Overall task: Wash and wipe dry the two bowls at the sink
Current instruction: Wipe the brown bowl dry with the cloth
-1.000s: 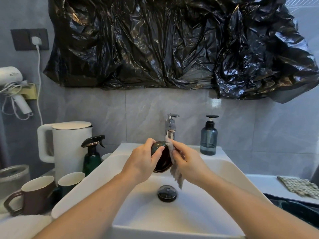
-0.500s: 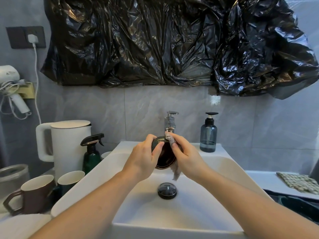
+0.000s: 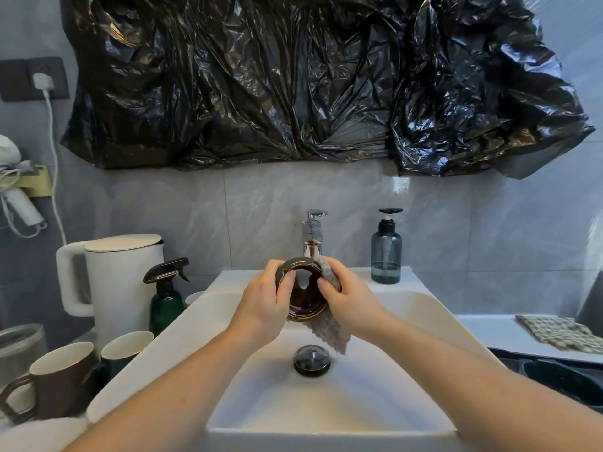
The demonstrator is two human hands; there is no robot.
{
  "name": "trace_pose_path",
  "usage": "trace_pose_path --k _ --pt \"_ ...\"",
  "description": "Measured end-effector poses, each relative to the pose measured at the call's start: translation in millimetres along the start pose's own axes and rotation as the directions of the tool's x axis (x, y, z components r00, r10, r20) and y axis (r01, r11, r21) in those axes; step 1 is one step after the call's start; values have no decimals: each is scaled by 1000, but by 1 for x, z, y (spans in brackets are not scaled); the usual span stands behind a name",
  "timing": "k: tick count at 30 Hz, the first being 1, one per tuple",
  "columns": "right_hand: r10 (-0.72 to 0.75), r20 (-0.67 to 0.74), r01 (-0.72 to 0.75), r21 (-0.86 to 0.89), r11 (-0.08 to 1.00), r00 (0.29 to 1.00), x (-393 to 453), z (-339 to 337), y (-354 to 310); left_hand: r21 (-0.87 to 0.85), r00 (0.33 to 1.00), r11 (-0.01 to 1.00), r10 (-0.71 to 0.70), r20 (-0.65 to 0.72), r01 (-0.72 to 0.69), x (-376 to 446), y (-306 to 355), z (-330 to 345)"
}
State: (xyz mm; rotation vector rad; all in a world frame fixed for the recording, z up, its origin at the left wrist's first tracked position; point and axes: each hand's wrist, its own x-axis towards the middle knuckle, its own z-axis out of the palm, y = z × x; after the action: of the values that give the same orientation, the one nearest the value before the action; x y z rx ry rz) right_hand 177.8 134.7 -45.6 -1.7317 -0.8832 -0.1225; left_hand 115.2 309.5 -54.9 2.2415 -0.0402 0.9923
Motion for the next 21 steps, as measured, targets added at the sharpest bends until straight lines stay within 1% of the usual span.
trace_pose_path --k 3,6,8,10,11,13,15,17,18,21 --pt "-53 0 53 -136 989 999 0 0 1 77 996 997 -12 89 5 -1 -3 -1" --pt "-119 64 134 -345 929 991 1 2 0 148 994 988 29 109 -46 -2 -3 -1" --pt "-166 80 184 -394 900 983 2 5 -1 165 993 985 36 112 -54 -2 -2 0" --pt "-191 66 202 -358 911 979 2 8 -3 207 996 977 36 77 -52 0 -2 0" --pt "-166 52 174 -301 938 985 2 9 -4 224 998 973 41 41 -50 1 -1 -1" --pt "-66 52 74 -164 984 996 2 8 -4 249 999 968 45 -25 -37 2 -1 -3" --pt "13 103 1 -132 991 995 0 6 -3 265 999 964 45 -30 -36 1 -1 -5" --pt "44 138 -26 -133 991 989 -2 5 -2 274 999 961 49 -6 -46 -1 0 -4" --pt "32 126 -15 -129 992 992 -3 5 -4 277 999 960 53 -4 -50 -1 1 -3" --pt "-82 47 88 -157 984 996 -2 8 -8 280 997 958 72 -4 -68 0 7 0"
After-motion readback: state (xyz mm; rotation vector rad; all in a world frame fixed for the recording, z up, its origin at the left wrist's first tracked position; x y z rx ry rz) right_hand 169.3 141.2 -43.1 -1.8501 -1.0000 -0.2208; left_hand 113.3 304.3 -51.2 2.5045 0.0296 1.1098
